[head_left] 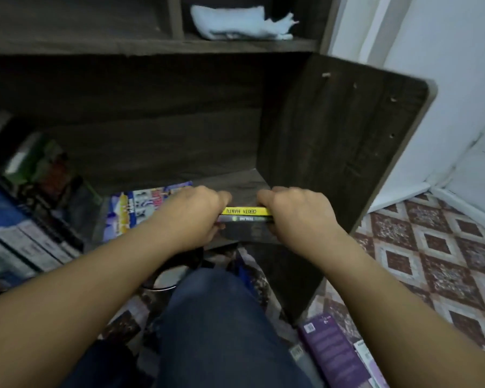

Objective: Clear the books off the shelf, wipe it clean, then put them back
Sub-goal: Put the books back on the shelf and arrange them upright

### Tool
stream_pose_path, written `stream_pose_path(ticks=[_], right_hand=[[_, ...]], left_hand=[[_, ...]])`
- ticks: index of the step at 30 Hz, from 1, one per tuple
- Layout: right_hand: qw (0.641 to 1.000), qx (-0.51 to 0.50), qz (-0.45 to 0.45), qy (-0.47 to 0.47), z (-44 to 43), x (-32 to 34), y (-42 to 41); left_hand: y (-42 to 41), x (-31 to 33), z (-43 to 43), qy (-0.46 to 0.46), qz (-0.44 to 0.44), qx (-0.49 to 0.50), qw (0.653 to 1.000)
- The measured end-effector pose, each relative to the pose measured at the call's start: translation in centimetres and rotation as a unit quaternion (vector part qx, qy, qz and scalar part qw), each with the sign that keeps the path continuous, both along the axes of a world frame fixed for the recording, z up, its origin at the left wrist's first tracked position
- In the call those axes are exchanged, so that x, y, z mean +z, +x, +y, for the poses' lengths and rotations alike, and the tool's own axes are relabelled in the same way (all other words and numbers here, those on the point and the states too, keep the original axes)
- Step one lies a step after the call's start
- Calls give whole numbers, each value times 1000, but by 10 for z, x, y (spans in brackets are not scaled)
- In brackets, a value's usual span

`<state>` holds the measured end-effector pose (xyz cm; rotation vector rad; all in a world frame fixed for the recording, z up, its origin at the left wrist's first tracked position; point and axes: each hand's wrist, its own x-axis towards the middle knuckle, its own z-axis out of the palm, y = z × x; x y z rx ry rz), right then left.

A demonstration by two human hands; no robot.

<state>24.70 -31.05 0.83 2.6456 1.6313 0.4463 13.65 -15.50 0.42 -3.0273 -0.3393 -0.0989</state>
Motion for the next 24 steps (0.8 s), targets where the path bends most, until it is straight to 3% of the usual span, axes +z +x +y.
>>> stream_pose_path(ticks=[5, 8, 12, 14, 17, 19, 24], right_hand=[[989, 53, -99, 100, 75, -5, 0], [984, 67, -81, 143, 125, -24, 1], [992, 73, -35, 99, 176, -53, 1], [997, 61, 3, 37, 193, -71, -1], [996, 37, 66, -37, 204, -108, -12], [993, 28, 102, -60, 208, -127, -16], [970, 41, 199, -133, 224, -123, -3]], left_hand=[[-27, 14, 47, 61, -97, 87, 990], [-35, 3, 78, 90, -109, 147, 979], [-40, -32, 124, 158, -142, 110, 971], [-46, -57, 142, 107, -123, 118, 980], [-55, -103, 156, -12, -12, 190, 982], [-58, -123, 163, -73, -8, 202, 977], [-56, -126, 172, -119, 14, 230, 966]])
